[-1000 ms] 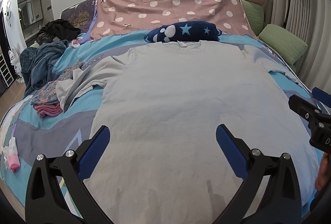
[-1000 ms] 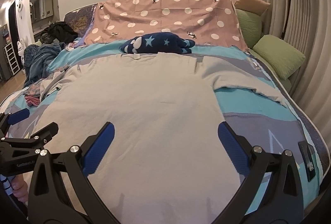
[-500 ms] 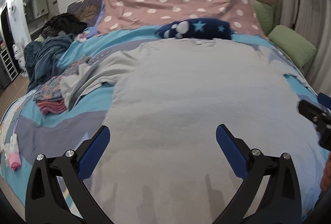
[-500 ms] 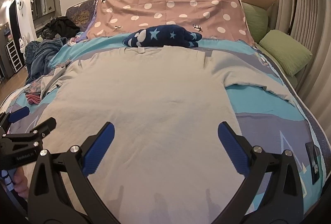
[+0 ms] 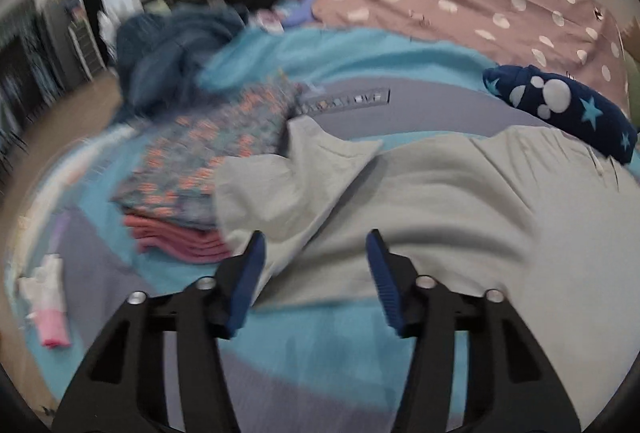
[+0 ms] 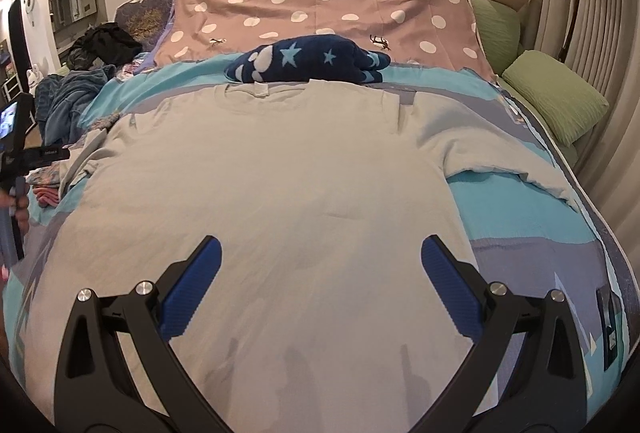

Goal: Fold small clothes

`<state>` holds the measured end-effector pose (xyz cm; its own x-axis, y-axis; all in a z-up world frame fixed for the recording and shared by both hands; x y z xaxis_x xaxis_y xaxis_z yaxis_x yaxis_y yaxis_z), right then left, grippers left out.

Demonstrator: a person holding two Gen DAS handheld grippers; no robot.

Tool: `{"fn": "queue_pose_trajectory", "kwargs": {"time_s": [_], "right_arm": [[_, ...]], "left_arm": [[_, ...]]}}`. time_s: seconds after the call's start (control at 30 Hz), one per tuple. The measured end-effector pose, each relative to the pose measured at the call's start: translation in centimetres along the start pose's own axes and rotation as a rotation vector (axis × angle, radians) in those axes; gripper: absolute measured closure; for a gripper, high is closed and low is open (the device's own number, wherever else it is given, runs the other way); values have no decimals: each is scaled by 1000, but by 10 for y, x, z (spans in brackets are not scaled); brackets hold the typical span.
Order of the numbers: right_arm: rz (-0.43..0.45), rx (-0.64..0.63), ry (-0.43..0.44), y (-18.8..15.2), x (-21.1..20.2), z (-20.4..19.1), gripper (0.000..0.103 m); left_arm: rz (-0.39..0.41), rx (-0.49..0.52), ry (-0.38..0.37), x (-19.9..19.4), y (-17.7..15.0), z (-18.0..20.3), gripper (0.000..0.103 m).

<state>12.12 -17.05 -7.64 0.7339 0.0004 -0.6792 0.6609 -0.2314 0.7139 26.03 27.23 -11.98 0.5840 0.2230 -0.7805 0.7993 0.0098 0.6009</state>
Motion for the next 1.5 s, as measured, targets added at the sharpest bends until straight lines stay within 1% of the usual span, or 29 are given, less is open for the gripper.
{"fn": "queue_pose_trajectory", "kwargs": {"time_s": [0.03,0.07,0.17,0.2,0.23,0.27,0.3,0.33,0.43,0.47,0.53,0.6,0.7,0.77,0.8,0.9,0.93,0.97,1.0,1.03,1.1,1.13,1.17,1.2,1.23,1.3,1.37,1.43,1.5], "right_arm": [[-2,3,-3,2,3,0,2],[-4,9,-7,5,7,0,2],[-6,13,-11,10,14,0,2],[-7,10,-15,11,18,-1,2],[-8,7,-18,12,19,-1,2],[-9,4,-19,13,22,-2,2],[-11,1,-20,15,23,-3,2],[-11,0,-19,16,25,-3,2],[-5,-4,-11,20,28,-5,2],[-3,-7,-9,20,28,-6,2],[0,-17,1,22,29,-9,2],[-12,-12,37,26,31,-13,2],[-59,23,150,33,34,-25,2],[-105,38,207,37,38,-34,2],[-150,49,254,40,42,-42,2],[-221,83,343,47,52,-59,2],[-242,98,361,50,57,-65,2],[-269,113,380,51,63,-70,2],[-329,130,407,53,75,-80,2],[-362,138,421,54,80,-85,6],[-447,150,460,56,98,-104,18],[-481,146,476,57,105,-113,27],[-530,140,500,59,115,-126,39],[-562,140,518,61,122,-136,45],[-595,143,535,62,129,-146,52],[-673,155,576,65,148,-169,52],[-731,158,603,67,162,-190,52],[-765,152,615,69,178,-214,52],[-785,143,619,72,192,-232,49]], "left_arm": [[-19,7,-30,13,6,0,50],[-32,15,-39,22,10,1,50],[-68,54,-30,51,19,5,50],[-77,64,-32,60,22,6,53],[-90,69,-32,68,24,7,67],[-101,72,-33,73,23,5,77],[-123,65,-46,81,24,4,99],[-138,44,-62,86,24,1,101],[-92,14,-60,75,30,-7,101],[-60,11,-73,65,34,-6,101],[26,23,-135,34,45,7,101],[117,76,-209,-3,53,31,101],[209,174,-271,-43,53,71,101],[222,219,-335,-59,43,100,101],[212,236,-372,-62,35,116,101],[181,290,-449,-65,10,153,101],[175,314,-451,-64,2,163,101],[171,348,-432,-62,-6,171,101],[169,380,-406,-58,-11,175,101],[165,406,-393,-57,-16,179,101],[148,415,-383,-52,-20,177,98],[143,408,-381,-50,-18,172,92],[144,404,-365,-48,-17,166,86],[152,401,-338,-46,-15,161,66],[169,401,-305,-45,-12,155,49],[187,425,-288,-43,-8,152,46],[177,459,-310,-40,-8,154,44],[156,499,-274,-29,-7,158,44],[131,506,-255,-16,-6,159,45]]}}
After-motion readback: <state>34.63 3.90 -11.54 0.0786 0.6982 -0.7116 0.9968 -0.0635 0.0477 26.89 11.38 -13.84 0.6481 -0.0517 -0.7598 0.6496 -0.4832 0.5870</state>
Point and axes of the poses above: each gripper's, at about its wrist camera, not at the fingertips, and x roughly the way its jaws point, z to its right, y to its top, the point moved 7 cm from there along x, roughly the way its jaws point, and after that the axes turned 13 degrees about x, right-handed, at the moved point
